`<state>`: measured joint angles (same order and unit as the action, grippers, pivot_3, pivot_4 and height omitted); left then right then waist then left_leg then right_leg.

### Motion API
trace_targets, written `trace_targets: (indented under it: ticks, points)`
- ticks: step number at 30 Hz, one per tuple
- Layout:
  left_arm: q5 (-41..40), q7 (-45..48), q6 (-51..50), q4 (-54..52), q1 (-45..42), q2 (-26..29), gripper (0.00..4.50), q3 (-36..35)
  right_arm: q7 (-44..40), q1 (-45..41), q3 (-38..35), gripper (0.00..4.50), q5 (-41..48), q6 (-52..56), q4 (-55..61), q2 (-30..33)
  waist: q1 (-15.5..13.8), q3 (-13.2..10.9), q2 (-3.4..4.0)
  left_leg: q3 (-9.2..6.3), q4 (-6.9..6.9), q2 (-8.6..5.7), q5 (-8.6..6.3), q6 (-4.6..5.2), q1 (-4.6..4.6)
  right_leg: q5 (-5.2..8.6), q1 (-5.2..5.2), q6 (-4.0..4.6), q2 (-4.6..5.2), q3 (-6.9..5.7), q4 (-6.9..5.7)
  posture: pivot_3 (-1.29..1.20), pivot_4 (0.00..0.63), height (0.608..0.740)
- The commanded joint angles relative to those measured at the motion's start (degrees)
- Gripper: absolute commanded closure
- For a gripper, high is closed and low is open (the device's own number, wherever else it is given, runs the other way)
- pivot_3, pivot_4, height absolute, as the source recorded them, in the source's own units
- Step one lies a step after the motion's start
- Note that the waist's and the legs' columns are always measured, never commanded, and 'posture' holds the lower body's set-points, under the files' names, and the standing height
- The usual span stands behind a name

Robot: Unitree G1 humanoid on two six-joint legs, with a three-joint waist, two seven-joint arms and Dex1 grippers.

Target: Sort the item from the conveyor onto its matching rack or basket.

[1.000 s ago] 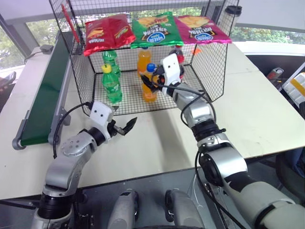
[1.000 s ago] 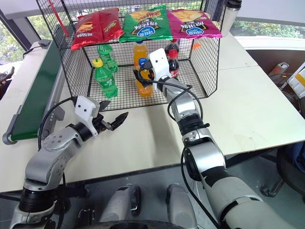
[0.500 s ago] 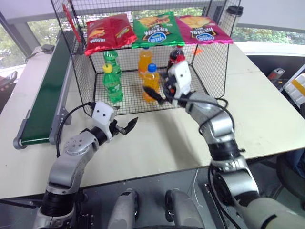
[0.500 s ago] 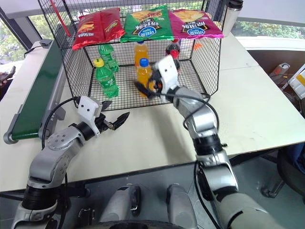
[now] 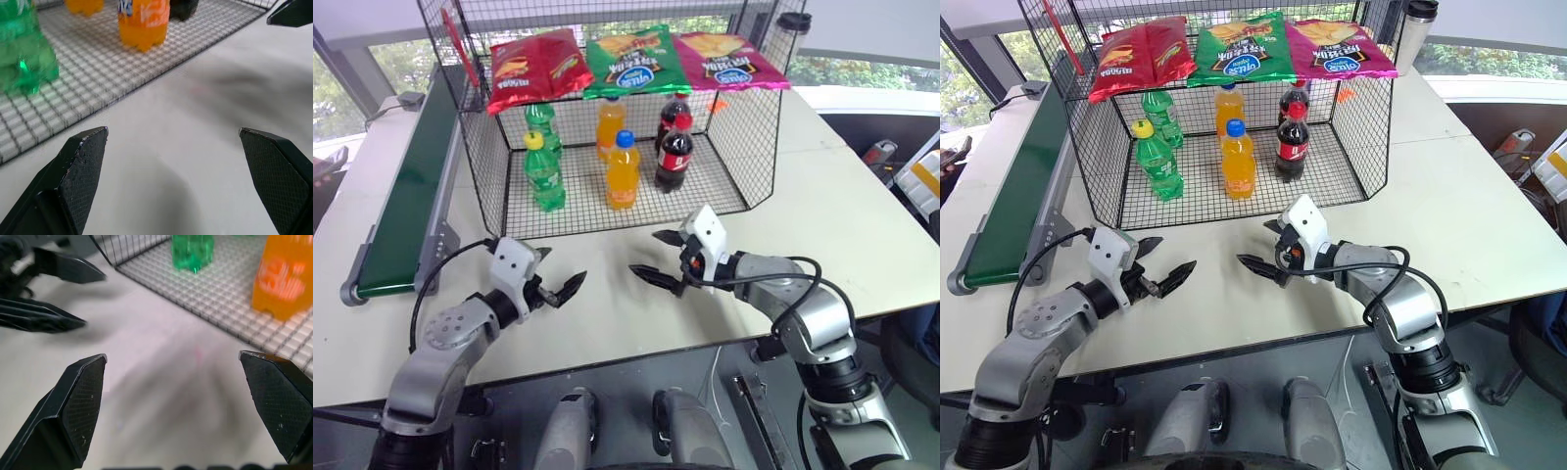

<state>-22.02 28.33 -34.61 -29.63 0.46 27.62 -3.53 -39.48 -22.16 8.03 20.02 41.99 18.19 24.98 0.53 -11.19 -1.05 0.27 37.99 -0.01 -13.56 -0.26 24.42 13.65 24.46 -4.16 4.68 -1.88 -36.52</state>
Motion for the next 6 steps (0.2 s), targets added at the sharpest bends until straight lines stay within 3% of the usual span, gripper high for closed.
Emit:
trace_targets:
  ticks: [1,6]
  points:
    - [-1.6,0.5,-0.7,-3.2,0.7,0.6,0.0,-0.9,1.4,0.3,-1.8,0.01,-0.3,-1.2,0.6,0.4,0.0,0.0,0.0,0.0,0.0,0.0,0.0,0.0,0.0,0.0,-0.03,0.0,0.0,0.0,0.07,0.0,0.15,0.739]
    - [-1.3,1.1,0.8,-2.9,1.4,1.2,0.0,-0.7,2.0,0.7,-2.0,0.01,-0.6,-2.2,-0.7,0.5,0.0,0.0,0.0,0.0,-0.12,-0.01,-0.02,0.0,0.05,-0.01,-0.04,0.0,0.03,0.01,0.28,0.0,0.15,0.739]
